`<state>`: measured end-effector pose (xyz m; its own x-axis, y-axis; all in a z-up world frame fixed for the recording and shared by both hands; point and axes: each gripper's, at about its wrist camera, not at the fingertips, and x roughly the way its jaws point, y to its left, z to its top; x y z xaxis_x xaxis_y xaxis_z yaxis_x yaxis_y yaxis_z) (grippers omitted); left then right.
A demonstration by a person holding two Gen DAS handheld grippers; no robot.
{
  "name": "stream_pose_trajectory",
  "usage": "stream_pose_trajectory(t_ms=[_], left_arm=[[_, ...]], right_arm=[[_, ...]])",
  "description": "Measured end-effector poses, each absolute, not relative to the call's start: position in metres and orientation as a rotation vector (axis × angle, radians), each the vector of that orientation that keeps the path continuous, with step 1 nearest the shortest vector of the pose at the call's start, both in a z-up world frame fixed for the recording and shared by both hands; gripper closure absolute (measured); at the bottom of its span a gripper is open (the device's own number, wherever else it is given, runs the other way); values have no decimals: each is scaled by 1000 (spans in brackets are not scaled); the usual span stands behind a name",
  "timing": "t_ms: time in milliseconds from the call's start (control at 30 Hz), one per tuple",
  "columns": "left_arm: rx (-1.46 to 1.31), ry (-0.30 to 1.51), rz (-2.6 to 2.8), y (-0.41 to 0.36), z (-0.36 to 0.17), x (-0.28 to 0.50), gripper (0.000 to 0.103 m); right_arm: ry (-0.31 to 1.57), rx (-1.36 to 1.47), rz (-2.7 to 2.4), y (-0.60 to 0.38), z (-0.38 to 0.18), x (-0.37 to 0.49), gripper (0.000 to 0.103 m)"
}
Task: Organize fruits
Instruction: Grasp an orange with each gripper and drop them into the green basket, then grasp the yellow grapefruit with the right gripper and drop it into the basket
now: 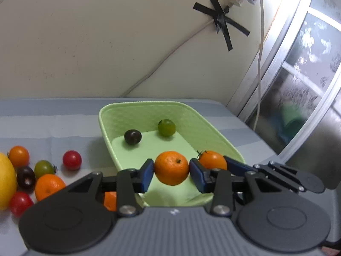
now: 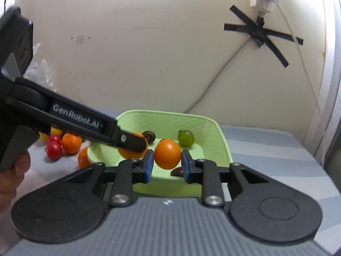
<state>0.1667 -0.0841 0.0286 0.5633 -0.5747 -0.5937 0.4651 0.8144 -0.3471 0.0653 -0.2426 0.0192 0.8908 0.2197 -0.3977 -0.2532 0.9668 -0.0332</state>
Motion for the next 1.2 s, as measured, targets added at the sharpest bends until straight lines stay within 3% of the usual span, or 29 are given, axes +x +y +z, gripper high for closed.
stream_pose_trajectory(t_ms=[267, 467, 667, 733, 800, 933, 1100, 1200], left_arm=[[-164, 708, -602, -70, 45, 152, 59], [-294, 547, -453, 48, 74, 96, 54], [-477, 633, -298, 143, 42, 93, 54], [-575, 660, -314, 162, 29, 105, 53], [-629, 692, -327, 170, 18, 123, 53], [-610, 714, -359, 168, 13, 149, 48], [-563, 706, -387, 156, 15, 165, 27], [-542, 721, -374, 153, 9, 167, 29]], right_arm=[[367, -55, 240, -244, 22, 54, 70], [277, 25, 302, -244, 53, 12, 70], [396, -11, 522, -170, 38, 23, 69], [410, -55, 600, -135, 35, 38, 51], [419, -97, 646, -105, 32, 54, 43], [426, -220, 654, -61, 23, 90, 39], [475, -286, 652, -35, 8, 121, 38], [500, -294, 647, -29, 2, 130, 38]])
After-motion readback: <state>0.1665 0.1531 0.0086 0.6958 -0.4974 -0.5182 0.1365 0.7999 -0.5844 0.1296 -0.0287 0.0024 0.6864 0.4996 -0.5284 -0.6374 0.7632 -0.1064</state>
